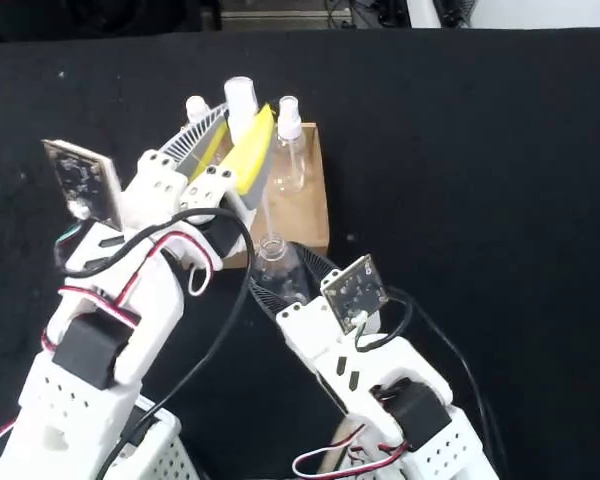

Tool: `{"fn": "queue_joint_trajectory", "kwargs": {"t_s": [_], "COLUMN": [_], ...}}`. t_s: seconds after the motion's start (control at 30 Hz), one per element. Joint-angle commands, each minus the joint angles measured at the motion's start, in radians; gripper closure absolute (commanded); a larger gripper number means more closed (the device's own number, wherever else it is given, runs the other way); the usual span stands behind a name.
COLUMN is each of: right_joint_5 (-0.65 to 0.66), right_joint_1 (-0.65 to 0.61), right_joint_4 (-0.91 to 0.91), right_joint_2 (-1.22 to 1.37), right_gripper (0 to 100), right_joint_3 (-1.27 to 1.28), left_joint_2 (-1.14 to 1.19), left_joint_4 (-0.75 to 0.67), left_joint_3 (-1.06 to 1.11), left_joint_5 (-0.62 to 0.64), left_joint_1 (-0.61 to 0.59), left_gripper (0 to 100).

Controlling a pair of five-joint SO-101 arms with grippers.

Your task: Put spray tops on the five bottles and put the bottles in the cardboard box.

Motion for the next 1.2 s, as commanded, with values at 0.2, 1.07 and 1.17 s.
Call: {"fn": "queue_joint_trajectory", "kwargs": {"t_s": [0.2,1.07,1.17], "right_joint_5": [0.000,0.000,0.000], "right_joint_1": [-0.008,-0.008,-0.002], "right_joint_4": [-0.026,-0.026,-0.026], "right_joint_2": [-0.143,-0.143,-0.143], "right_gripper": [98.8,98.8,98.8], "right_joint_3": [-0.004,-0.002,-0.010], "left_joint_2": [-0.201,-0.321,-0.321], "left_joint_4": [-0.021,0.494,0.506], "left_joint_3": [0.162,-0.024,-0.067], "left_joint_5": [0.009,0.011,0.011], "left_joint_1": [0.008,0.024,-0.104], "left_gripper": [97,65,65]}}
